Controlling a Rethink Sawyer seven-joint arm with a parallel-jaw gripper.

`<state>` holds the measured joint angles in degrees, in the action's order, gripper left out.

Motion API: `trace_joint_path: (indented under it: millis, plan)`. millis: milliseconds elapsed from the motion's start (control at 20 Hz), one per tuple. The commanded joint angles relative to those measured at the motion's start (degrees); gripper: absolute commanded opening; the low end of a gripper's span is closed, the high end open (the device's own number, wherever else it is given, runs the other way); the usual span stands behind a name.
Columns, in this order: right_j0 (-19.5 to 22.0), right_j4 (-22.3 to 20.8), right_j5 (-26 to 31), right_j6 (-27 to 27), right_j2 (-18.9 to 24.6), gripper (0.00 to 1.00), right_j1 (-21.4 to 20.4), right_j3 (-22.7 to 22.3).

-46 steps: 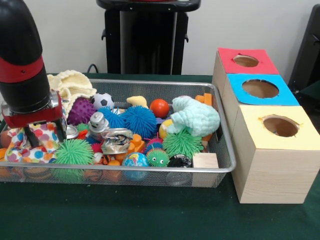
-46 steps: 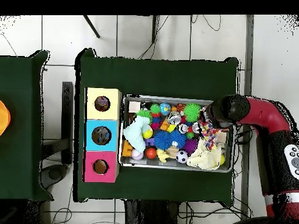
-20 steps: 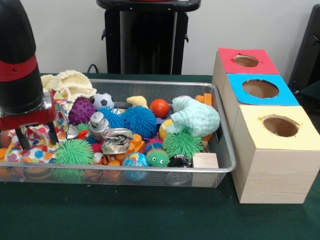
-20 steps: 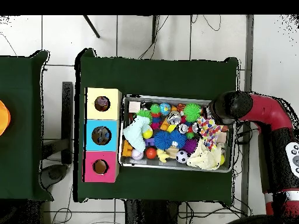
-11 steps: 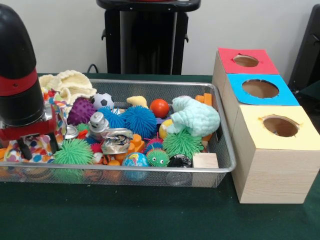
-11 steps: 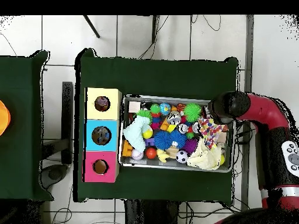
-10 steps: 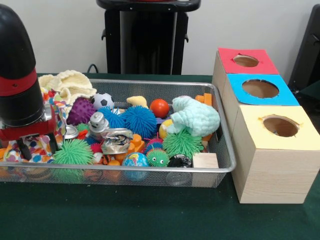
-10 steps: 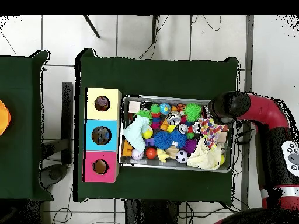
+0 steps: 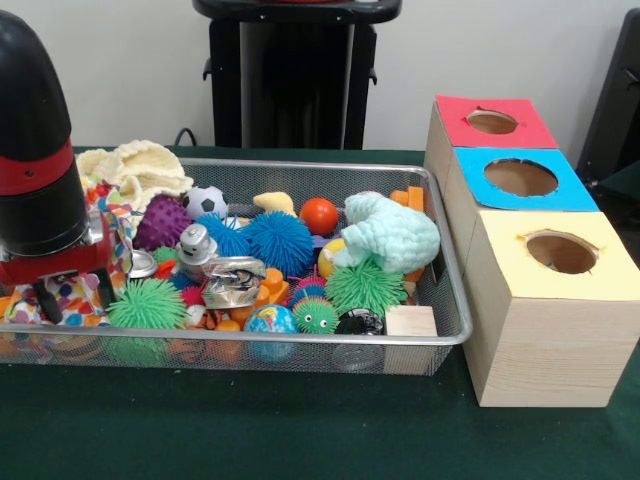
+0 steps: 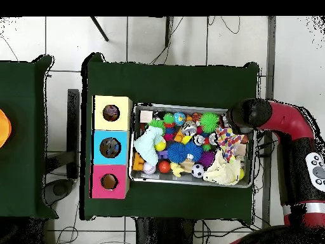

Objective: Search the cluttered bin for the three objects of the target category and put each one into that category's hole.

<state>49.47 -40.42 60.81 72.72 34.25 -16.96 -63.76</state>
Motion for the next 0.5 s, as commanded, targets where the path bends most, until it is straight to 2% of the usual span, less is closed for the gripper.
trace_joint_path:
  millis: [50,350,400,500]
  plan:
    - [-0.6,-3.3,-2.8,-18.0,1.5,1.00,2.9,0.3]
    - [-0.7,-2.7,-2.5,-17.5,1.6,1.00,2.0,-0.5]
    - [-0.7,-2.8,-2.3,-17.3,1.5,0.00,2.2,-0.1]
    - [-0.7,-3.3,-3.3,-17.2,1.3,0.00,1.8,-0.6]
